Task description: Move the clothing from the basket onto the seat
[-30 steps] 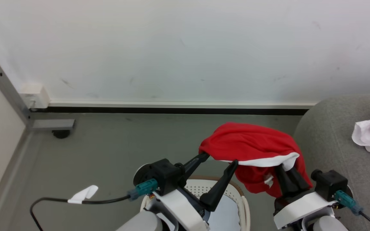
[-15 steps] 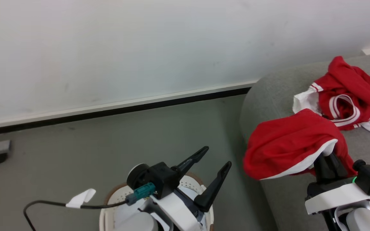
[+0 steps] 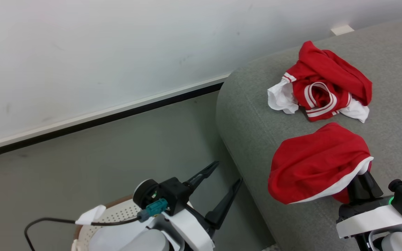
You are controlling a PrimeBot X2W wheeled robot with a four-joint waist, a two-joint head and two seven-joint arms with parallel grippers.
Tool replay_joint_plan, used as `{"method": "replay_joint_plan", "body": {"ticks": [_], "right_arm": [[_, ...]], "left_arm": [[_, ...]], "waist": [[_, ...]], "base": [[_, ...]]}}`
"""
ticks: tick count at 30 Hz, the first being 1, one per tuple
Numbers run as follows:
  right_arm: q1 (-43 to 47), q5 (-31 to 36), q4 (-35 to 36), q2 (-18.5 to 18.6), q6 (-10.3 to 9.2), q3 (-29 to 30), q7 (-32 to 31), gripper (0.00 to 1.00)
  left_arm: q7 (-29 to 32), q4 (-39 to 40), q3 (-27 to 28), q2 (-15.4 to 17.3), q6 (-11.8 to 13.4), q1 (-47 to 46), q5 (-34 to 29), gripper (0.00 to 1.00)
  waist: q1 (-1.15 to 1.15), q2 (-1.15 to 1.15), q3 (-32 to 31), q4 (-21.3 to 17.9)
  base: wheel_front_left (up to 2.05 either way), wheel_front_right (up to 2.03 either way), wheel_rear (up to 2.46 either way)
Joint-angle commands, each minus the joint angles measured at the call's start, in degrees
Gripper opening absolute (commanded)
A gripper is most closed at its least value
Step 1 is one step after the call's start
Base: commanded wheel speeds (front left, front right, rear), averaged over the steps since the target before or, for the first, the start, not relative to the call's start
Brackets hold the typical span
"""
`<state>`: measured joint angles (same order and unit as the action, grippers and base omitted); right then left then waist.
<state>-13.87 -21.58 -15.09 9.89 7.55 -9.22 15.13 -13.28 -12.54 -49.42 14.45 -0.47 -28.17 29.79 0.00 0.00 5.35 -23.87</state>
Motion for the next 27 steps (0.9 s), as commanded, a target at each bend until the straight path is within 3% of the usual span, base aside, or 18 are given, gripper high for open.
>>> {"method": "replay_joint_plan", "body": {"ticks": [1,13,20,27], "right_arm": [[0.67,-0.05,0.29,0.18,-0.13,0.14,0.01,0.00],[-0.96,0.66,1.14,1.32,-0.13,0.50,0.01,0.00],[-6.70,1.52,1.12,6.06,-0.13,-0.19,0.01,0.00],[-14.42,0.56,-2.48,13.58,-0.13,2.17,-0.50,0.00]], "left_arm": [[-0.70,-0.44,0.03,-0.29,-0.10,-0.48,0.02,1.00],[-1.22,-2.49,-0.09,-1.17,-0.65,-1.09,0.01,1.00],[-0.56,-1.95,0.31,0.09,0.03,-1.61,-0.06,1.00],[0.55,-0.14,0.71,1.83,0.52,-2.98,-0.68,1.00]], "waist": [[0.00,0.00,0.04,-0.68],[0.00,0.00,0.65,-0.56],[0.00,0.00,3.46,0.56],[0.00,0.00,8.72,2.47]], "base": [[0.00,0.00,0.00],[0.00,0.00,0.00],[0.00,0.00,0.00],[0.00,0.00,0.00]]}}
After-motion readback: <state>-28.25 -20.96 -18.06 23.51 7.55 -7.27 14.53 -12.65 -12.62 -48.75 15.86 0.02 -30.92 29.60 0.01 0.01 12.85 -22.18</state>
